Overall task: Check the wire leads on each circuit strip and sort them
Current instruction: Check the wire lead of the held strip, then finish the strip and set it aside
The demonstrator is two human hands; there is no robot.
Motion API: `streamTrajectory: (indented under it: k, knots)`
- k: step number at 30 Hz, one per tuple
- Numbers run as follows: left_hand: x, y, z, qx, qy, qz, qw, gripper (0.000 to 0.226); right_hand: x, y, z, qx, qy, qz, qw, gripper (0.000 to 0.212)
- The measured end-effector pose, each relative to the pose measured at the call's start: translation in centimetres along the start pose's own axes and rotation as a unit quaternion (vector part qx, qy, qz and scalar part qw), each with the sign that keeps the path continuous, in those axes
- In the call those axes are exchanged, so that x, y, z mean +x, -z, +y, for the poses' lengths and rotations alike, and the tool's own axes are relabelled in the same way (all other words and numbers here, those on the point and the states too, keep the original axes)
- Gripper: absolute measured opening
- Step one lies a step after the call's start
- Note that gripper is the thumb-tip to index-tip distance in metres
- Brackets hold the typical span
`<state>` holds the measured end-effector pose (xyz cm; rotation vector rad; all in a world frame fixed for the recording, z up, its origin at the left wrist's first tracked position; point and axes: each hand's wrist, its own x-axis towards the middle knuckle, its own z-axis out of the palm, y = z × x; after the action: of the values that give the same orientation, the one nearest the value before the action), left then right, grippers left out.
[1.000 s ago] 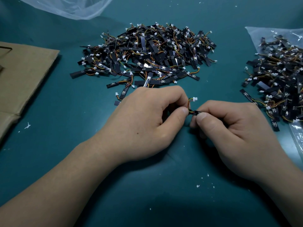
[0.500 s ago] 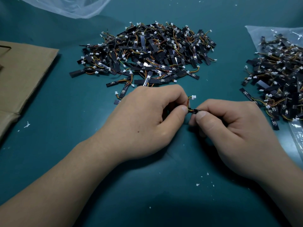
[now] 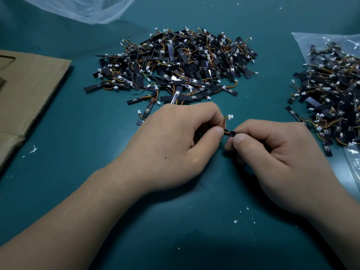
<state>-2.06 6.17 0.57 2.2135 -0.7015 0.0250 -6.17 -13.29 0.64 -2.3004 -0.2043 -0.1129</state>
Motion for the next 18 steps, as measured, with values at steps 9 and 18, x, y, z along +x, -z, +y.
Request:
streamTrajectory:
  k: [9,18]
  knots:
    - [0.08,0.26,0.09,-0.013,-0.012,0.004,1.000,0.011,0.01,0.06,0.16,0.003,0.003,0.002,1.000,0.029]
    - [-0.01,0.31,0.19,-0.044,-0.002,0.000,0.999,0.012,-0.16,0.27,0.19,0.034,0.026,0.000,0.999,0.029]
